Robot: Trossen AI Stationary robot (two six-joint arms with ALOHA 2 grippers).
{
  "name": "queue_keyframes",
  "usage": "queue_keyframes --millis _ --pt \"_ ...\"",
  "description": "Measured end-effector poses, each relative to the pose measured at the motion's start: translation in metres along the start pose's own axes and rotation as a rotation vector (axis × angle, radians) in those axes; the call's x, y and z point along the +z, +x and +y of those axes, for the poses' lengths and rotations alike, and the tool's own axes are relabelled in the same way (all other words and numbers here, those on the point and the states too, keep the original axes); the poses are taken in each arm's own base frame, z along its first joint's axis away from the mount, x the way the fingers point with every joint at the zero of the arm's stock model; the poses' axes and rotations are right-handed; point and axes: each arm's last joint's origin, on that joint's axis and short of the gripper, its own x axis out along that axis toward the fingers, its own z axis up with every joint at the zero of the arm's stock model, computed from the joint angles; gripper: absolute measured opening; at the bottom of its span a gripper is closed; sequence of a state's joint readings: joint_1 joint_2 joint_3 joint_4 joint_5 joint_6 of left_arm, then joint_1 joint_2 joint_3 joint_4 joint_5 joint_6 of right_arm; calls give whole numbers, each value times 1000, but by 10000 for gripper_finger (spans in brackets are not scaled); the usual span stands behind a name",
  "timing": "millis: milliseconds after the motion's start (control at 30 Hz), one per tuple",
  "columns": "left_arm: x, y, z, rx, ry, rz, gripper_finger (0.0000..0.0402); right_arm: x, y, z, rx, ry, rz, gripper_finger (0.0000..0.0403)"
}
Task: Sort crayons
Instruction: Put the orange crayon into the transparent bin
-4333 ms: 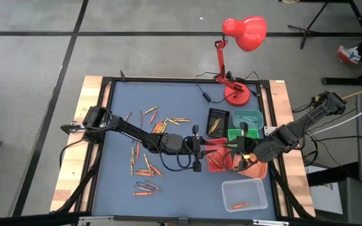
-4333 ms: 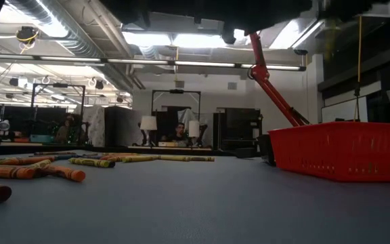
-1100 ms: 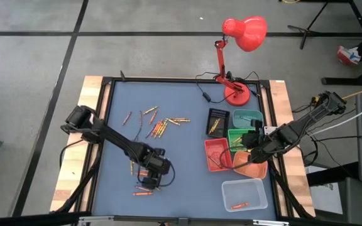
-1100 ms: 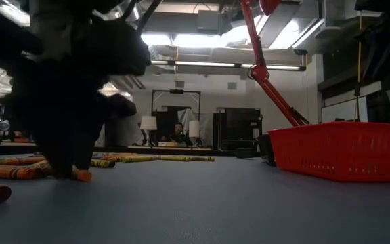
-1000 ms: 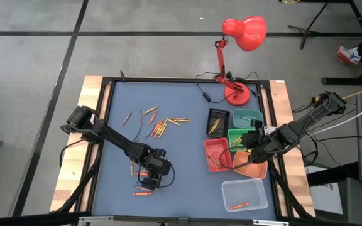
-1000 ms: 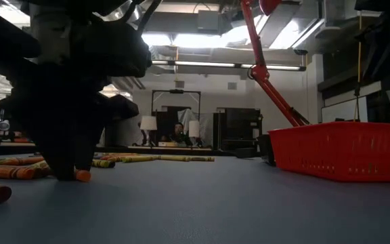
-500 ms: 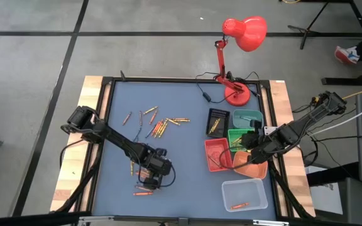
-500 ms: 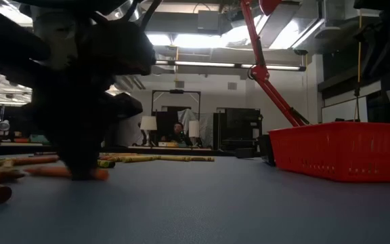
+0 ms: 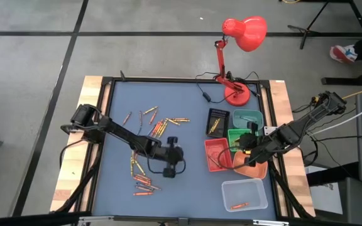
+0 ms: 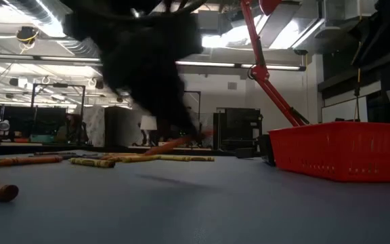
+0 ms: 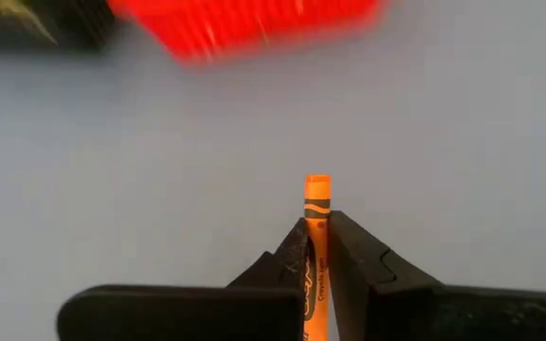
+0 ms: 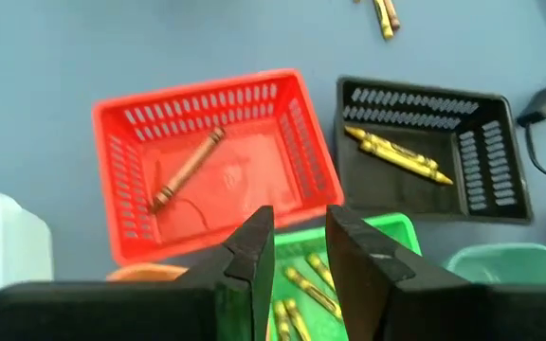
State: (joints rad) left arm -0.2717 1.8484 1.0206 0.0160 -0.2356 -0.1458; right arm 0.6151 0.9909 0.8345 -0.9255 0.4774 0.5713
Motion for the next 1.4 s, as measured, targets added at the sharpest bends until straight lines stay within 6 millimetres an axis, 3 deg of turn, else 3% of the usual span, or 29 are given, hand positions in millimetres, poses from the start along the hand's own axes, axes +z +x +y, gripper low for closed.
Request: queue_keyframes --millis 367,667,1067,1400 --pt "58 -10 29 -32 -154 -575 11 12 0 7 69 65 -107 95" --pt "84 -34 35 -21 -116 -941 11 31 -5 16 134 -8 -306 95" --pt "91 -45 36 -15 -115 -1068 11 65 -15 23 54 -107 -649 95" --pt "91 -46 32 -24 -113 -1070 11 77 28 23 -47 -102 -557 95"
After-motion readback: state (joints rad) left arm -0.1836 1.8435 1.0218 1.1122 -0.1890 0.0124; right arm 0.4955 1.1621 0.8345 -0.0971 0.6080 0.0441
